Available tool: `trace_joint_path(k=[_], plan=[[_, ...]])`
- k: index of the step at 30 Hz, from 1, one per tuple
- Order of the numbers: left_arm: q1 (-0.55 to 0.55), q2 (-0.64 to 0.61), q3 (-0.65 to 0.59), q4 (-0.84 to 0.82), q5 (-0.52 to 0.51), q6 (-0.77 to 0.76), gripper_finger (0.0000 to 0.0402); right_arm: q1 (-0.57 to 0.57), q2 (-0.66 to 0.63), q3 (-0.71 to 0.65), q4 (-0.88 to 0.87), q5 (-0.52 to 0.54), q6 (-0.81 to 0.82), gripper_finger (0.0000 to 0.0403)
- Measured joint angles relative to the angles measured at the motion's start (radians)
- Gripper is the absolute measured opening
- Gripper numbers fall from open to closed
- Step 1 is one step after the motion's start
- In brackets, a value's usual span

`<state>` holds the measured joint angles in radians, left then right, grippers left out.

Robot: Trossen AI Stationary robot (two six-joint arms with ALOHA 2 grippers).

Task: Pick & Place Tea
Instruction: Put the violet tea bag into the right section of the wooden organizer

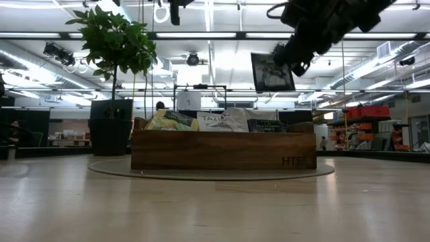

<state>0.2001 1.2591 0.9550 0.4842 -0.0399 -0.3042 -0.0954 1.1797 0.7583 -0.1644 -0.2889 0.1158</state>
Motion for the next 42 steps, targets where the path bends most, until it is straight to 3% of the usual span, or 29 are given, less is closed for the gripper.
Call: trace_joint_path(k=[9, 30, 42], plan=[[0.000, 0.000, 0.000, -0.014, 0.000, -0.021, 0.0051, 0.059, 0.001, -0.133, 0.209, 0.087, -0.022, 0.0000], [0.000, 0.001, 0.000, -0.035, 0.002, -0.026, 0.0051, 0.081, 0.152, -0.135, 0.238, 0.093, -0.131, 0.0000], [0.000, 0.001, 0.000, -0.035, 0.002, -0.026, 0.0051, 0.080, 0.161, -0.135, 0.205, 0.090, -0.126, 0.0013]])
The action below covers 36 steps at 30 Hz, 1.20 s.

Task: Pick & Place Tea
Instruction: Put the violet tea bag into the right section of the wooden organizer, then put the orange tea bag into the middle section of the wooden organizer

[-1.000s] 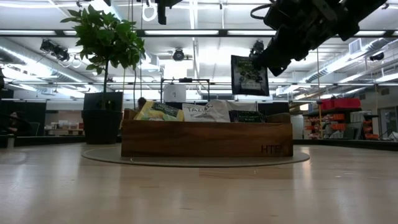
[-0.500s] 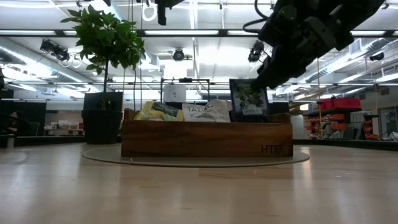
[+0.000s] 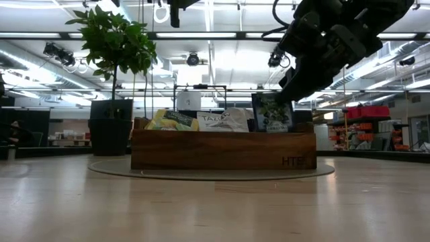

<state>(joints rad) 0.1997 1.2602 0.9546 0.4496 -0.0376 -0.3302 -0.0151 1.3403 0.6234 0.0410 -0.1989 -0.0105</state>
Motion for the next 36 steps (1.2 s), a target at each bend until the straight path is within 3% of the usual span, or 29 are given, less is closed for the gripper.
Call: trace_joint_path(k=[15, 29, 36], plan=[[0.000, 0.000, 0.000, 0.000, 0.000, 0.001, 0.0051, -0.008, -0.007, 0.030, 0.001, 0.031, 0.011, 0.0114], [0.000, 0.000, 0.000, -0.034, 0.000, 0.002, 0.0051, -0.025, -0.007, 0.106, -0.152, 0.007, -0.003, 0.0093], [-0.001, 0.000, 0.000, -0.126, 0.011, -0.020, 0.0051, -0.075, -0.007, 0.255, -0.334, 0.053, -0.028, 0.0120]])
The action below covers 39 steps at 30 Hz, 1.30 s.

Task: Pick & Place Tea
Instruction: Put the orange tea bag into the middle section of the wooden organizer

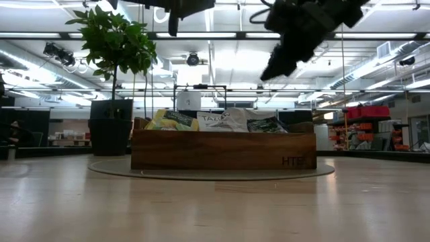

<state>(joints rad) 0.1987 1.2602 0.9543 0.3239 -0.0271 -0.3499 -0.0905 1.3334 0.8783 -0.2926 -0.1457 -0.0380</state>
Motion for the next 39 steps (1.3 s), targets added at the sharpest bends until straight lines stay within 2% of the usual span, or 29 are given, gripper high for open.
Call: trace_joint_path(k=[4, 8, 12, 17, 26, 33, 39], plan=[[0.000, -0.015, -0.001, -0.104, 0.080, -0.022, 0.0051, -0.068, 0.001, 0.088, -0.079, 0.007, -0.008, 0.0136], [-0.001, -0.045, -0.001, -0.273, 0.107, -0.033, 0.0051, -0.174, 0.030, 0.149, -0.111, -0.031, 0.011, 0.0148], [0.000, -0.086, 0.000, -0.453, 0.106, -0.031, 0.0051, -0.239, 0.103, 0.221, -0.176, -0.075, 0.020, 0.0160], [0.000, -0.112, -0.001, -0.633, 0.106, 0.001, 0.0051, -0.249, 0.254, 0.360, -0.247, -0.084, -0.098, 0.0176], [0.000, -0.111, 0.000, -0.661, 0.106, 0.006, 0.0051, -0.249, 0.555, 0.560, -0.360, -0.072, -0.281, 0.0214], [0.000, -0.111, 0.000, -0.669, 0.106, 0.006, 0.0051, -0.247, 0.696, 0.632, -0.397, -0.072, -0.250, 0.0269], [0.000, -0.111, 0.000, -0.672, 0.106, 0.021, 0.0051, -0.246, 0.751, 0.652, -0.391, -0.041, -0.199, 0.0322]])
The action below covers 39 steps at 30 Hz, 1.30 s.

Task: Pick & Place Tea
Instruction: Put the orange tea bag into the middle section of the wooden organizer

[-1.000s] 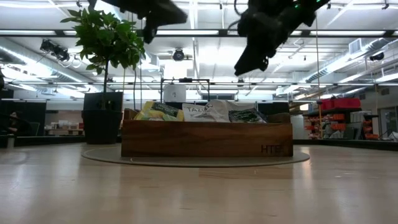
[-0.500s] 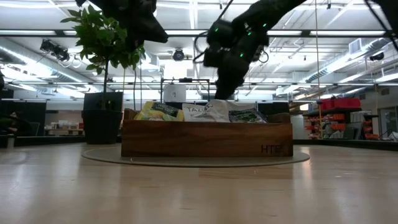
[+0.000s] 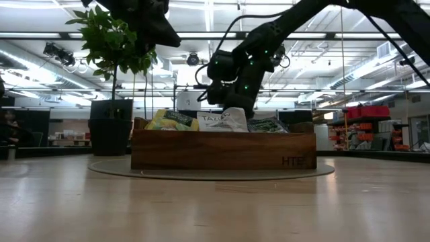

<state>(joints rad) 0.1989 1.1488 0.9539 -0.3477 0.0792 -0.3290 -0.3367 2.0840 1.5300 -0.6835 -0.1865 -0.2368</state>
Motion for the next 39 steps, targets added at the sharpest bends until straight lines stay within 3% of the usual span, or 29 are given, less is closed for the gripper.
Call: trace_joint_path(k=[6, 26, 34, 39], plan=[[0.000, 0.000, 0.000, 0.000, 0.000, 0.001, 0.0051, -0.001, 0.008, 0.001, 0.017, 0.048, 0.024, 0.0347], [0.000, 0.000, 0.001, 0.000, 0.001, 0.001, 0.0051, 0.014, 0.023, 0.005, 0.035, 0.082, 0.097, 0.0321], [0.000, 0.000, 0.001, -0.017, 0.056, 0.024, 0.0051, 0.010, -0.033, 0.133, -0.086, 0.057, -0.086, 0.0289], [0.000, 0.003, 0.001, -0.092, 0.068, 0.107, 0.0051, 0.001, -0.134, 0.199, -0.150, -0.039, -0.123, 0.0271]])
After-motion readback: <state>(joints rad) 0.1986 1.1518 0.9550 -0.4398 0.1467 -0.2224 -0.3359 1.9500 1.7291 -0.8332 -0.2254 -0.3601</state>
